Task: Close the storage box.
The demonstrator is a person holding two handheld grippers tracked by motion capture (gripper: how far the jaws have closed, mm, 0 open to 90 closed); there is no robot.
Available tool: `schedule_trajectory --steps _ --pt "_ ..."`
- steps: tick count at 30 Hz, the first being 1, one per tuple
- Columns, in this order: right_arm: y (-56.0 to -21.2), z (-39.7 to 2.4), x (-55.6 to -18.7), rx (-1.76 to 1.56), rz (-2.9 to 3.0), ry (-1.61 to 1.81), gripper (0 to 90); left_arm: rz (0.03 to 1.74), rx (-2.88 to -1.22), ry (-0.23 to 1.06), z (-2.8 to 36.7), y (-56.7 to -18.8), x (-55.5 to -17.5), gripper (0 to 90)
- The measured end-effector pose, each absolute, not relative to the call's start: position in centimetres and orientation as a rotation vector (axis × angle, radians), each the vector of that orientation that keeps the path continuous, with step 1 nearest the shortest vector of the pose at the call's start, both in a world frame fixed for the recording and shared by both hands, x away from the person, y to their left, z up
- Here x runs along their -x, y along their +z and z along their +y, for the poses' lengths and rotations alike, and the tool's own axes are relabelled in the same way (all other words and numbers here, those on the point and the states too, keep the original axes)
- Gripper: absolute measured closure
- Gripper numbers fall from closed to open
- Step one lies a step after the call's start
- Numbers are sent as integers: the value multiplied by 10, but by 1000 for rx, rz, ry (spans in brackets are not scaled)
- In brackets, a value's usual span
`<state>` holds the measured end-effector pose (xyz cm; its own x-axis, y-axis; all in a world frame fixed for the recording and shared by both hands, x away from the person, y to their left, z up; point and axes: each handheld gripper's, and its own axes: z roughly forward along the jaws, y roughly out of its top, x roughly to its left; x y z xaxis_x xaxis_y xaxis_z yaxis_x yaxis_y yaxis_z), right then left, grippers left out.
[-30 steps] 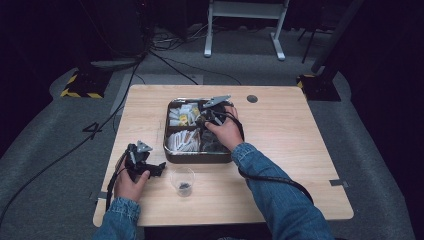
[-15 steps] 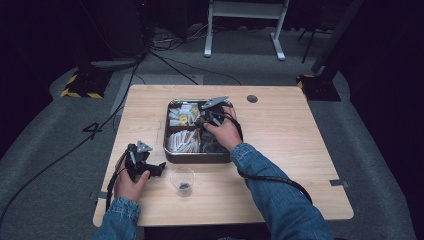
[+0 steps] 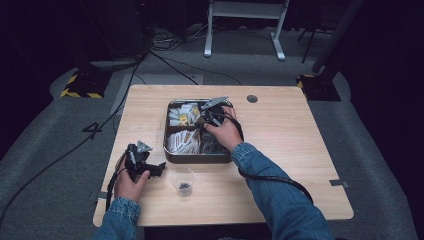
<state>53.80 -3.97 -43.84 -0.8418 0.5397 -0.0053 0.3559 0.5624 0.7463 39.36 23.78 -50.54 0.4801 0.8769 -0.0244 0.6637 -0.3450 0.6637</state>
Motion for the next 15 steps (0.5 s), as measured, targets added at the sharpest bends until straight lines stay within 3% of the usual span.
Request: schedule_trajectory --steps 15 --pt "-438 -40 -538 -774 2561 1149 580 1266 -2117 451 238 -505 -394 2"
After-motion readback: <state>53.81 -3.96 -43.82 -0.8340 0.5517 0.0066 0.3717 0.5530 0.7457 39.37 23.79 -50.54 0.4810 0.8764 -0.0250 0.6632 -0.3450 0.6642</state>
